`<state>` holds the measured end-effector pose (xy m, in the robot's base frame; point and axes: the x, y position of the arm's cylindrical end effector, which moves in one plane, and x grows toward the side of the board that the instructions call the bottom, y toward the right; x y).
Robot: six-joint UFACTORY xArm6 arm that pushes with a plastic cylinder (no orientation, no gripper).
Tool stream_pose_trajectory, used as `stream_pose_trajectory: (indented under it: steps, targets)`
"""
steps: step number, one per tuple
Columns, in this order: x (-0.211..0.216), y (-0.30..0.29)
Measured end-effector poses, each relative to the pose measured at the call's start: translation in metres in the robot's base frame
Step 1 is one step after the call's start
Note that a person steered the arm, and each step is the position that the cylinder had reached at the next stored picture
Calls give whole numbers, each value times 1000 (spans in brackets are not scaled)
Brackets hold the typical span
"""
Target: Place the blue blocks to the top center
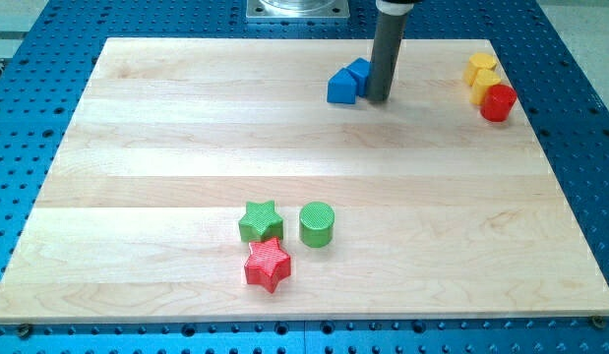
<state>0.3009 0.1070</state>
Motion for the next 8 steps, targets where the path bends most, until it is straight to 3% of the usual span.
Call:
stream_pose_trajectory:
  steps: [2,3,4,5,7,8]
  targets:
    - [-31,10]
    - [-33,-29]
    - [30,-3]
    - [34,-24]
    - [-19,-28]
    - [-31,-76]
